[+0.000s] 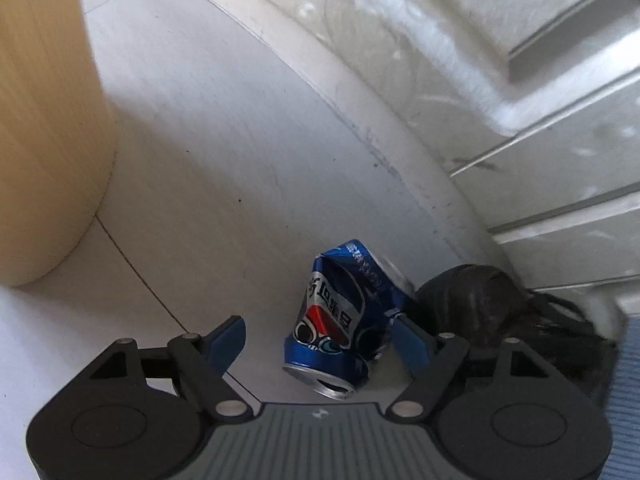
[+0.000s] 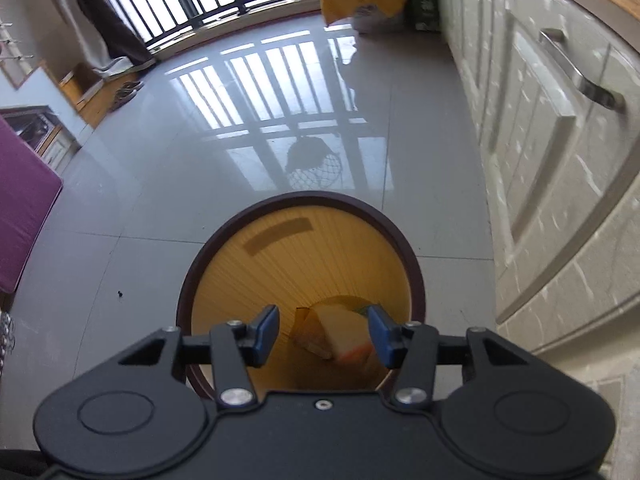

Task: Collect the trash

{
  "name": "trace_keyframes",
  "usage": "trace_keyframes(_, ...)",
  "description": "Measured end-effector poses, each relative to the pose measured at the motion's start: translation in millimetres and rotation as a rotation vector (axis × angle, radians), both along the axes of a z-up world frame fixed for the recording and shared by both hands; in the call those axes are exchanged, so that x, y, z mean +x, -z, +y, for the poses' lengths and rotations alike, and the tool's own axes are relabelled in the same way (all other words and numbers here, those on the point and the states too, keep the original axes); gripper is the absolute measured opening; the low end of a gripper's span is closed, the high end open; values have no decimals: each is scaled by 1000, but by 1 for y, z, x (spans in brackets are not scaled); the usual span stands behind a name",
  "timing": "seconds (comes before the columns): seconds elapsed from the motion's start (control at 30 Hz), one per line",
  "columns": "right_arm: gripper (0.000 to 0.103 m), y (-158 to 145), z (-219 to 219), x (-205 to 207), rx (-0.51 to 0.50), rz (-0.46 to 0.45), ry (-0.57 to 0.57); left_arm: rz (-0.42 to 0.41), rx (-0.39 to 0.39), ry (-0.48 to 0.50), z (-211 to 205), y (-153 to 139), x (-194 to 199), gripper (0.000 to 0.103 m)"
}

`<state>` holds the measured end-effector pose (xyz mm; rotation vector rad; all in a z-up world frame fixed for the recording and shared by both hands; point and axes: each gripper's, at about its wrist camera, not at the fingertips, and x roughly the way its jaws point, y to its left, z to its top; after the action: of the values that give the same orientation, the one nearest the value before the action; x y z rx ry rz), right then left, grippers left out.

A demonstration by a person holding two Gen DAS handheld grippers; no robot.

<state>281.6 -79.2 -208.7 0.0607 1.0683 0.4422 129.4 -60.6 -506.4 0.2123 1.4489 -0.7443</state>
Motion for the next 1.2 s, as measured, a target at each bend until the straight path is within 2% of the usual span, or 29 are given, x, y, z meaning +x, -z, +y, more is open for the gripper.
trace_keyframes(0.13, 50, -3, 0, 1, 8, 2, 0, 2, 51, 16, -7, 18, 1, 71)
trace_keyframes(0.23, 50, -5, 3, 2, 14, 3, -4, 6, 81, 14, -7, 31, 6, 70)
trace_keyframes(0.37, 50, -7, 5, 7, 34, 6, -10, 69, 45, -18, -8, 45, 12, 69)
trace_keyframes(0.4, 50, -7, 6, 7, 39, 7, -11, 79, 35, -15, -10, 47, 11, 66)
trace_keyframes(0.43, 50, -7, 6, 8, 41, 9, -14, 84, 26, -11, -11, 47, 11, 55)
trace_keyframes(0.47, 50, -6, 6, 8, 41, 10, -15, 103, 8, -15, -12, 48, 11, 52)
trace_keyframes(0.53, 48, -6, 6, 9, 38, 11, -16, 132, -15, -13, -15, 48, 9, 37)
trace_keyframes(0.77, 43, -4, 6, 10, 27, 30, -3, 110, -1, 0, -15, 43, 1, 35)
trace_keyframes(0.9, 37, -3, 7, 9, 7, 37, -3, 87, -9, -48, 3, 30, 2, 35)
trace_keyframes(1.0, 37, -3, 4, 8, -2, 39, 6, 64, -17, -84, 17, 12, 5, 35)
trace_keyframes(1.2, 37, -13, 1, 5, -13, 26, 11, -20, -40, -146, 40, -51, 15, 34)
